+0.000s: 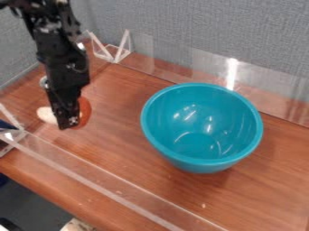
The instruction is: Put the mushroom in the blue bowl
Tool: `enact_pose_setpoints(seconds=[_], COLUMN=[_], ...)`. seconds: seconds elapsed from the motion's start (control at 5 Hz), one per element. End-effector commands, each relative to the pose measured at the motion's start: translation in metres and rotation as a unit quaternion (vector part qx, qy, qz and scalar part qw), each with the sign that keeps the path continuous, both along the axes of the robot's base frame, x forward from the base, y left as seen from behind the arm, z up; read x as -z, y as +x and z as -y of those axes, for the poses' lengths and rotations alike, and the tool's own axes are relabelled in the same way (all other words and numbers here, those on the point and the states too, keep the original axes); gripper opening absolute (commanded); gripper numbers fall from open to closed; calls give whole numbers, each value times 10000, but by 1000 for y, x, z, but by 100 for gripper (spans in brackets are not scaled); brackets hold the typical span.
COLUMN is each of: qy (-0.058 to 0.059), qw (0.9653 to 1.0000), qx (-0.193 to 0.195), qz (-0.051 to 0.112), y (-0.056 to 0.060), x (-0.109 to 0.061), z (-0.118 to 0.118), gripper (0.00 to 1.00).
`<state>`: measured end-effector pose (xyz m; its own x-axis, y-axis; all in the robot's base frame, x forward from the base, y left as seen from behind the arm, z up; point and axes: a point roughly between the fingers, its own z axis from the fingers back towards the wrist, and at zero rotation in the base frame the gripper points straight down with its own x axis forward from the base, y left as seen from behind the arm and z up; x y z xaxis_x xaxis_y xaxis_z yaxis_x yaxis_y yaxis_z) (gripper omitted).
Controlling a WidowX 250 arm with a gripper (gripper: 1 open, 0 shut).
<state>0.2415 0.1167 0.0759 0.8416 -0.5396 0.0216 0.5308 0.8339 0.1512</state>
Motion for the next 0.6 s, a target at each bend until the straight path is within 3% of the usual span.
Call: enact_pose_setpoints(seconds=[0.0, 0.2, 0.4], qy=[137, 144, 148], qw=[9988, 9961, 9897], qx=[230, 700, 1281], qz=[416, 512, 626], y=[8, 14, 25], x=[-35, -47, -60], z=[14, 44, 87], gripper=[0, 0, 0])
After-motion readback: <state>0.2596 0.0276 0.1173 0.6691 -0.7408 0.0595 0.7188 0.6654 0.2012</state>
